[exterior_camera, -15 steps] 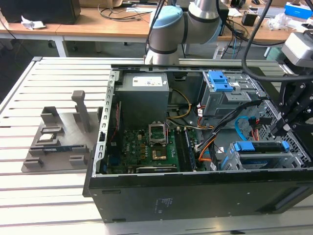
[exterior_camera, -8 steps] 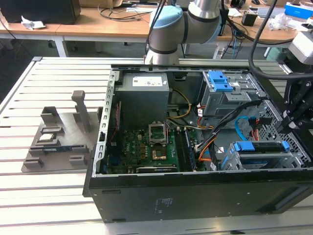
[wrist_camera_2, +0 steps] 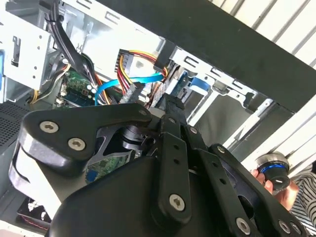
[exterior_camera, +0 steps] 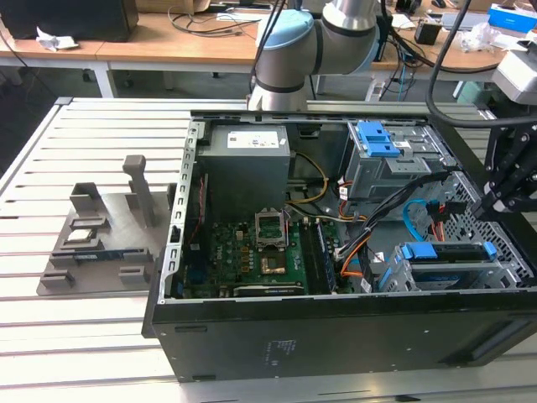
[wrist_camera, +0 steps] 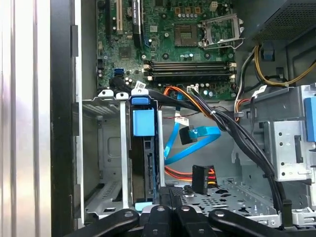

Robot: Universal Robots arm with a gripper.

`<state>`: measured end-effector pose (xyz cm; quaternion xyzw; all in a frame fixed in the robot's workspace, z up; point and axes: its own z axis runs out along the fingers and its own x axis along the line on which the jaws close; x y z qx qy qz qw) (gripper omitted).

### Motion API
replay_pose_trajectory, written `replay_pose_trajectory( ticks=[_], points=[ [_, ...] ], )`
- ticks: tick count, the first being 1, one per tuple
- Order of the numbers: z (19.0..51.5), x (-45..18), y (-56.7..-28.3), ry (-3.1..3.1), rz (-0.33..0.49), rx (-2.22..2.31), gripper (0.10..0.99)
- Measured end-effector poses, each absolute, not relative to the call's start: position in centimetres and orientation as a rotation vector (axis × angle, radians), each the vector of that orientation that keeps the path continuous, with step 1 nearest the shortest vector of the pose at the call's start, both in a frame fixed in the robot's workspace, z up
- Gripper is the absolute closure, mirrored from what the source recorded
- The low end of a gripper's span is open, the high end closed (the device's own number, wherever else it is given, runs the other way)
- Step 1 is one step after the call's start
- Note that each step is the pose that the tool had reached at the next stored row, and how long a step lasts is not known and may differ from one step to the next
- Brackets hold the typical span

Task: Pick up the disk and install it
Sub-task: 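Insert the first disk wire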

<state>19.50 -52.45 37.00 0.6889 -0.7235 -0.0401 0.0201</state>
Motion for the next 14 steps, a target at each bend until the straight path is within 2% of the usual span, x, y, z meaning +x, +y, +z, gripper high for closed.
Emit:
replay_pose_trajectory(
  ticks=[5, 14],
  points=[
    [36.9, 19.0, -49.7, -2.242, -0.118, 2.134, 0.980],
    [36.9, 18.8, -49.7, -2.241, -0.116, 2.134, 0.973]
  ],
)
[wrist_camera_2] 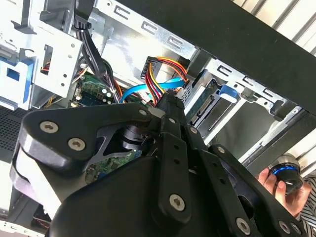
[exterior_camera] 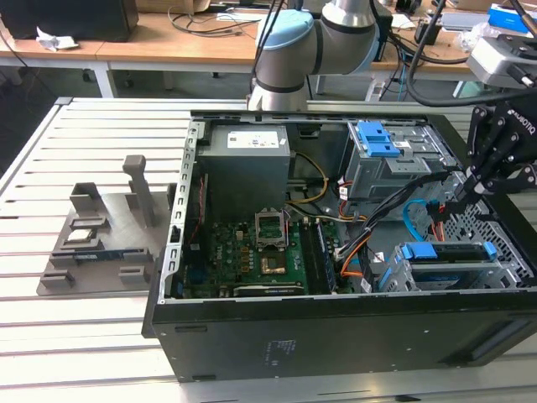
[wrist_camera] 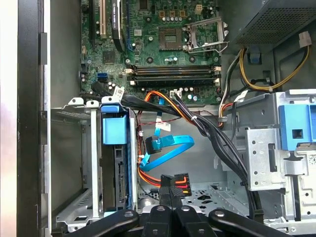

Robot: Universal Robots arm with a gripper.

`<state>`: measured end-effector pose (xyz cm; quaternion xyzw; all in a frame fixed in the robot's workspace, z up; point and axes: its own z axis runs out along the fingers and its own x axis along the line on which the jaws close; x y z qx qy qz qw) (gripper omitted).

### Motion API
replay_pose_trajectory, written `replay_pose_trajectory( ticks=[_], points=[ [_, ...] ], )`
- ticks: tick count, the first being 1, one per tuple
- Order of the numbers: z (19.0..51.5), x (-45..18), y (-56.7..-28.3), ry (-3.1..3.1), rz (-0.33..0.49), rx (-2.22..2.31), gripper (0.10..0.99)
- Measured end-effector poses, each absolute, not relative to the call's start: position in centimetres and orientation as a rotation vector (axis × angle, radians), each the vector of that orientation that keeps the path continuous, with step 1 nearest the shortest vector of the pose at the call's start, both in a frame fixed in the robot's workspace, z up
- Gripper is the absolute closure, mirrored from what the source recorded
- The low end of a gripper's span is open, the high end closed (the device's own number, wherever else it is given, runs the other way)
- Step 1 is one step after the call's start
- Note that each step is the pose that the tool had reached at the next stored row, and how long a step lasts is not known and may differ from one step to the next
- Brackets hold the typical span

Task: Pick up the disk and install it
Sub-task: 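Insert the first disk wire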

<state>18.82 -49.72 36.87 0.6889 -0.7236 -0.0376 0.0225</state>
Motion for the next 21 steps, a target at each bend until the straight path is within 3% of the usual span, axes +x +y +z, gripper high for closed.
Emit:
replay_pose_trajectory(
  ticks=[1, 2, 3, 21],
  points=[
    [36.9, 18.8, -49.7, -2.241, -0.116, 2.134, 0.918],
    [36.9, 18.8, -49.7, -2.241, -0.116, 2.134, 0.918],
    [36.9, 18.8, -49.7, -2.241, -0.116, 2.134, 0.784],
    [35.4, 18.4, -49.6, -2.239, -0.110, 2.131, 0.784]
  ],
)
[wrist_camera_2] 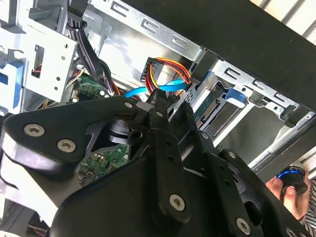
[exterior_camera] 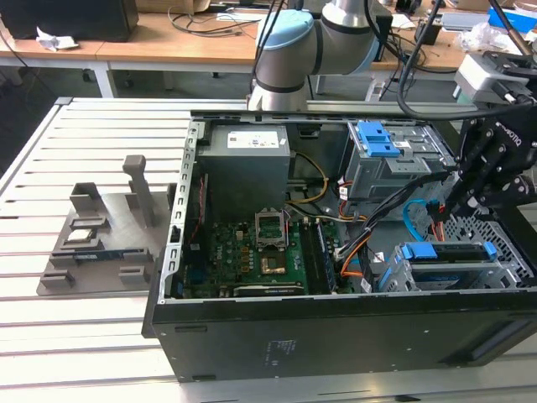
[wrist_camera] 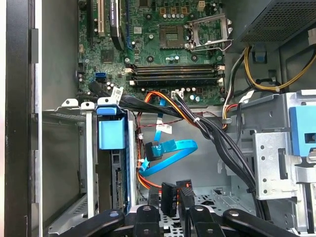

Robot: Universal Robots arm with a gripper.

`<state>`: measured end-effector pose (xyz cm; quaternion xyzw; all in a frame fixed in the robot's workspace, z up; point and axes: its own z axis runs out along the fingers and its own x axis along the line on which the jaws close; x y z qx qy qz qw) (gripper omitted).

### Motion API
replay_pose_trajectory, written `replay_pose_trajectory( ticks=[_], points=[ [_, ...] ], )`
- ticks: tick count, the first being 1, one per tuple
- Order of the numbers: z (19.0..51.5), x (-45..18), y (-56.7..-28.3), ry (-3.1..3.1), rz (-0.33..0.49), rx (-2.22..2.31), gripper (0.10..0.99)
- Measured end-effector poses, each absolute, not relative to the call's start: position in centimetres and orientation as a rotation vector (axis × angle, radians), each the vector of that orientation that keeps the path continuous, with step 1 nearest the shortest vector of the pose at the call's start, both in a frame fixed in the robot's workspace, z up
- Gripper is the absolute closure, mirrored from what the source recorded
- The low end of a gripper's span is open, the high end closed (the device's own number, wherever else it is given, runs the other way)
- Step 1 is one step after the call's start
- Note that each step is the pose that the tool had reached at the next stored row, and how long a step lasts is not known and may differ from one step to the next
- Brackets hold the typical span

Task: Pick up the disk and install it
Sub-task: 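Insert the first disk wire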

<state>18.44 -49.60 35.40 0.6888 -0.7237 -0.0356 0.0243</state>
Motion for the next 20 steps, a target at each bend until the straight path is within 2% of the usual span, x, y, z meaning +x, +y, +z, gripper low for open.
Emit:
replay_pose_trajectory(
  ticks=[2, 3, 11, 20],
  points=[
    [35.4, 18.4, -49.6, -2.239, -0.110, 2.131, 0.796],
    [35.4, 18.4, -49.6, -2.239, -0.110, 2.131, 0.918],
    [35.4, 18.4, -50.5, -2.238, -0.108, 2.130, 0.918],
    [35.4, 18.4, -53.1, -2.238, -0.108, 2.130, 0.918]
  ],
)
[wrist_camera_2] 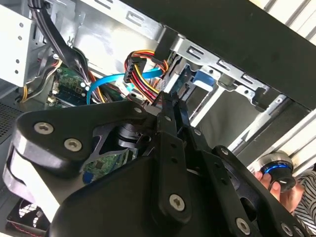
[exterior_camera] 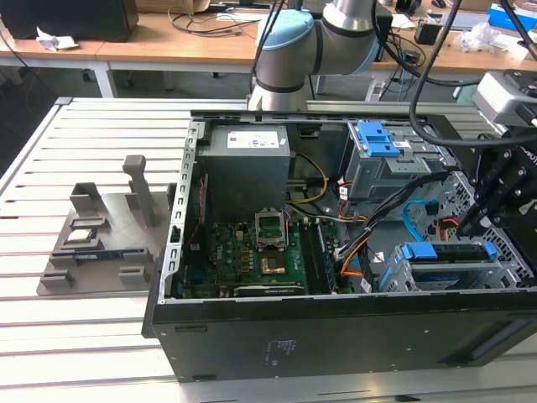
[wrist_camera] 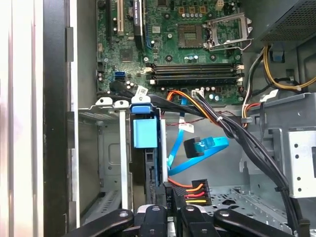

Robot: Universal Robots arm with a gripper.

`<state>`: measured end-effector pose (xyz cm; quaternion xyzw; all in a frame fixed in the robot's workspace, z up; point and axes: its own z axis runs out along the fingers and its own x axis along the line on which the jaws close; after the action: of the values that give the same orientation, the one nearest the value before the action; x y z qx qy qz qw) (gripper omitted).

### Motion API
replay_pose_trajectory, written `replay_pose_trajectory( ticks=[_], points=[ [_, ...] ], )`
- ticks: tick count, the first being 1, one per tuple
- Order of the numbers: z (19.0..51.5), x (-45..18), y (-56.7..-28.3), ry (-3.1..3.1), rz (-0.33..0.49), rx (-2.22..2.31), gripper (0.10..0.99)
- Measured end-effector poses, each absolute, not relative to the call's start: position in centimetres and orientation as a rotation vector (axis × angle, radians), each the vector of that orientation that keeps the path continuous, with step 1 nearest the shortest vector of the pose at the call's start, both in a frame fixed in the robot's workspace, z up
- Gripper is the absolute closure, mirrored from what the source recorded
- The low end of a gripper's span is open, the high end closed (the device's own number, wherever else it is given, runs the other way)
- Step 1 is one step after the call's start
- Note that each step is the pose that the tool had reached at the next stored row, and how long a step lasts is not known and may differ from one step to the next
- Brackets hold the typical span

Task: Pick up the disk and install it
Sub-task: 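Insert the first disk wire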

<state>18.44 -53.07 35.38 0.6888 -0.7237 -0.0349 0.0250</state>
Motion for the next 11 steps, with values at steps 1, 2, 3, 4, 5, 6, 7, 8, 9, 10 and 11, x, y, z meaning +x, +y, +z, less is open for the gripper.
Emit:
replay_pose_trajectory(
  ticks=[1, 2, 3, 4, 5, 6, 7, 8, 9, 10, 11],
  points=[
    [35.4, 18.4, -53.3, -2.238, -0.108, 2.130, 0.918],
    [35.4, 18.4, -53.5, -2.238, -0.108, 2.130, 0.918],
    [35.4, 18.4, -53.7, -2.238, -0.108, 2.130, 0.918],
    [35.4, 18.4, -54.0, -2.238, -0.108, 2.130, 0.918],
    [35.4, 18.4, -54.1, -2.238, -0.108, 2.130, 0.918],
    [35.4, 18.4, -54.2, -2.238, -0.108, 2.130, 0.918],
    [35.4, 18.4, -54.3, -2.238, -0.108, 2.130, 0.918],
    [35.4, 18.4, -54.4, -2.238, -0.108, 2.130, 0.918],
    [35.4, 18.4, -54.5, -2.238, -0.108, 2.130, 0.918],
    [35.4, 18.4, -54.6, -2.238, -0.108, 2.130, 0.918],
    [35.4, 18.4, -54.7, -2.238, -0.108, 2.130, 0.918]
  ],
)
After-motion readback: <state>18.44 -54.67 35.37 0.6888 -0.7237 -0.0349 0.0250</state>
